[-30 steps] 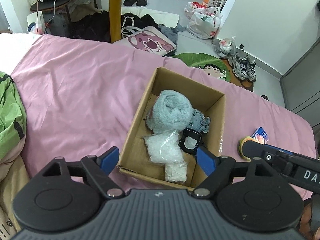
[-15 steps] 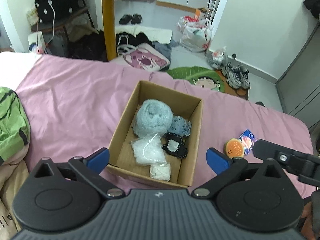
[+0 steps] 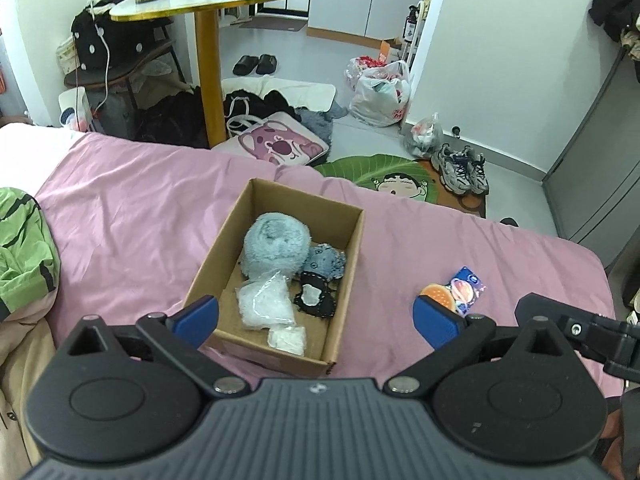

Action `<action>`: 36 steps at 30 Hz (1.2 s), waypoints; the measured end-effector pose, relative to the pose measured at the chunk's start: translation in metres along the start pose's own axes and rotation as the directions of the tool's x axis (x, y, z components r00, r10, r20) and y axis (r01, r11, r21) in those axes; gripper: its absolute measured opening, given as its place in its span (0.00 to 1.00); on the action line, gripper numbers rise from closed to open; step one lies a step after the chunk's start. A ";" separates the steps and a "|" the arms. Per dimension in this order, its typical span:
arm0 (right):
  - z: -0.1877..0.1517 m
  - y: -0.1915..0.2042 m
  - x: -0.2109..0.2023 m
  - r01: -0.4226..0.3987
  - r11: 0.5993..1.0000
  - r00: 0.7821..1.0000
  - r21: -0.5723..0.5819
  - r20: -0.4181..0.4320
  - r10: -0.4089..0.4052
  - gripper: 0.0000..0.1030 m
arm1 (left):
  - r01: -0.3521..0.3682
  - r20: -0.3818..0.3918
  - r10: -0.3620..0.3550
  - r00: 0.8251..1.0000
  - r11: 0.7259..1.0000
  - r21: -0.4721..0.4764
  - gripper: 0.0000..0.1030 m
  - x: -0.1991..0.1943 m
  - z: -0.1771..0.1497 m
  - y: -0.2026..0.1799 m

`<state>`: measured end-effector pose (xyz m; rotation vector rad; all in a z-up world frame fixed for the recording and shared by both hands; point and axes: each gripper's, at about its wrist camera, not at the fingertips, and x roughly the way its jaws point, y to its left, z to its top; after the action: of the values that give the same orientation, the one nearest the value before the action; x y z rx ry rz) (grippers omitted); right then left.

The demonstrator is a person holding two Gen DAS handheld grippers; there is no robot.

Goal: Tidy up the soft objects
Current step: 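Move both tools toward the burger plush and blue tissue pack on the bed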

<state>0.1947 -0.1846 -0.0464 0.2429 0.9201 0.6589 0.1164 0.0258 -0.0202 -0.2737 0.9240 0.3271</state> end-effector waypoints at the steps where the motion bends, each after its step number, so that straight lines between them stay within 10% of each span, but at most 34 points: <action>1: -0.001 -0.003 -0.003 -0.004 1.000 1.000 0.000 0.004 0.004 1.00 | -0.001 0.003 0.001 1.000 1.000 0.000 0.99 -0.002 -0.001 -0.003; 36: -0.015 -0.096 -0.052 0.000 0.999 1.000 0.035 0.029 -0.001 1.00 | -0.013 0.031 0.012 0.999 0.999 0.048 0.99 -0.017 -0.033 -0.106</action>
<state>0.2010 -0.2932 -0.0651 0.2825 0.9039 0.6380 0.1241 -0.0859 -0.0160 -0.2181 0.9023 0.3192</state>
